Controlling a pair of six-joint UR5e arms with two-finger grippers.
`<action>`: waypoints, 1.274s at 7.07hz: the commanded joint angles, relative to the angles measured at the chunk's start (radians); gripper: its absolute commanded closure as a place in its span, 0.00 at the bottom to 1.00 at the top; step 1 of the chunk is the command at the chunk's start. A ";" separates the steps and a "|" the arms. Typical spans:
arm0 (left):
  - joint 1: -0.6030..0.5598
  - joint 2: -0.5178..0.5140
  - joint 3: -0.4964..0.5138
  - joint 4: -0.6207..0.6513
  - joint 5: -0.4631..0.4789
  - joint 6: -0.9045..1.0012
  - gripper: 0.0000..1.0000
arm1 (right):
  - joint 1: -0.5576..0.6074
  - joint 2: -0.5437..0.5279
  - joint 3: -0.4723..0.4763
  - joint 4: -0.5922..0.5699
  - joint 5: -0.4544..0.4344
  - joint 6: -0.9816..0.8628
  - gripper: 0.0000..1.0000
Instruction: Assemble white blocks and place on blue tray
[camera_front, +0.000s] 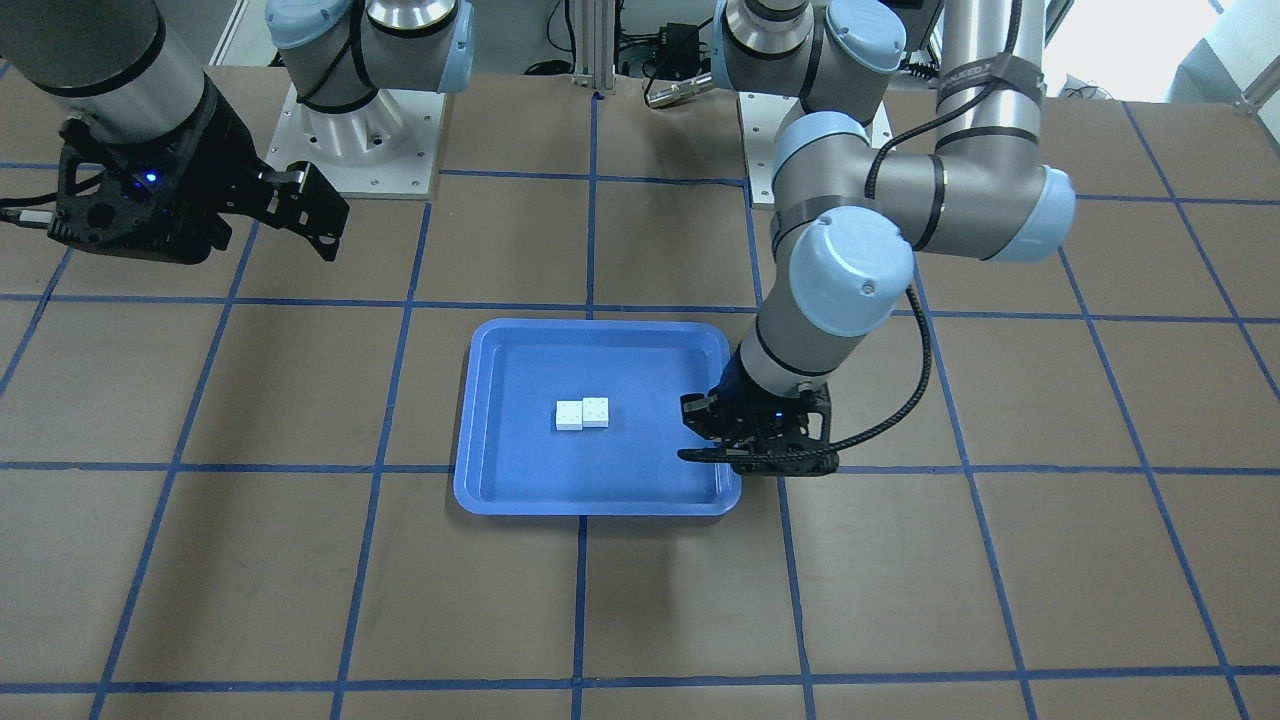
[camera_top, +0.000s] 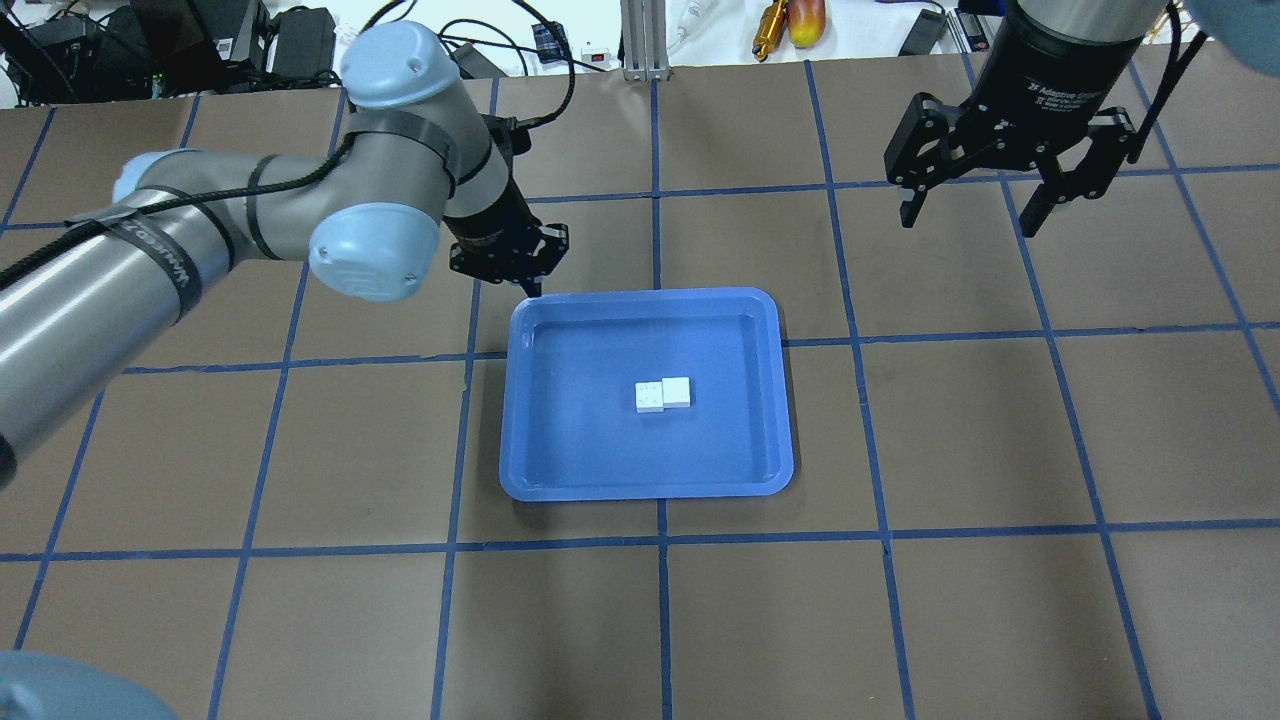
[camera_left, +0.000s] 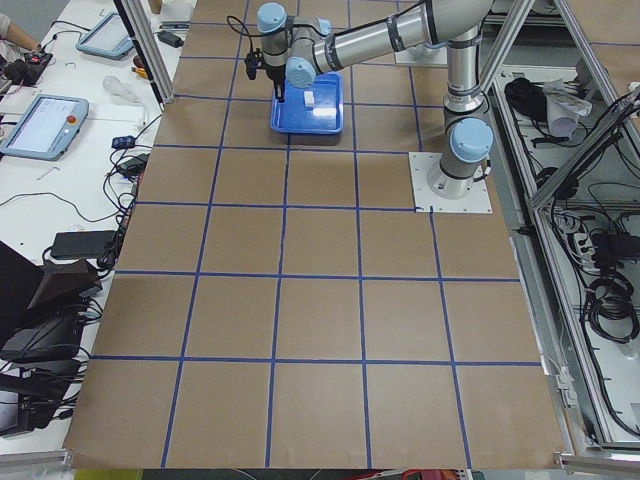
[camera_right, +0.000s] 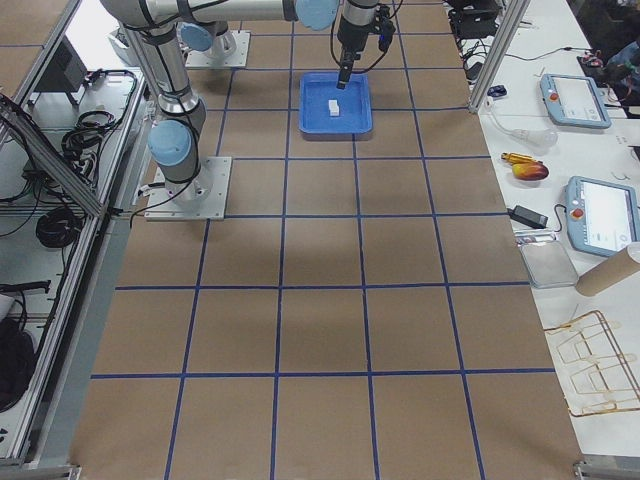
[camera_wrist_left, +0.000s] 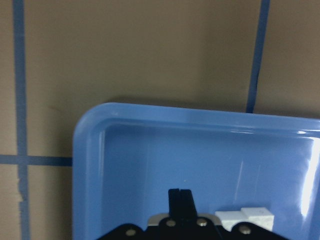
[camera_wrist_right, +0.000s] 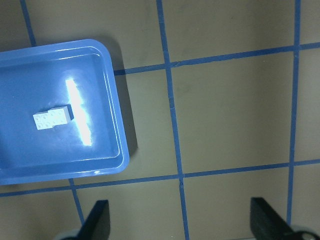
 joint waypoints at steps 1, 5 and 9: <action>0.079 0.106 0.118 -0.240 0.061 0.146 0.86 | 0.006 0.000 -0.006 -0.002 -0.018 0.088 0.00; 0.086 0.264 0.255 -0.465 0.135 0.171 0.00 | 0.006 -0.030 0.002 0.004 -0.021 0.093 0.00; 0.101 0.273 0.223 -0.422 0.135 0.180 0.00 | 0.006 -0.086 0.024 0.018 -0.022 0.093 0.00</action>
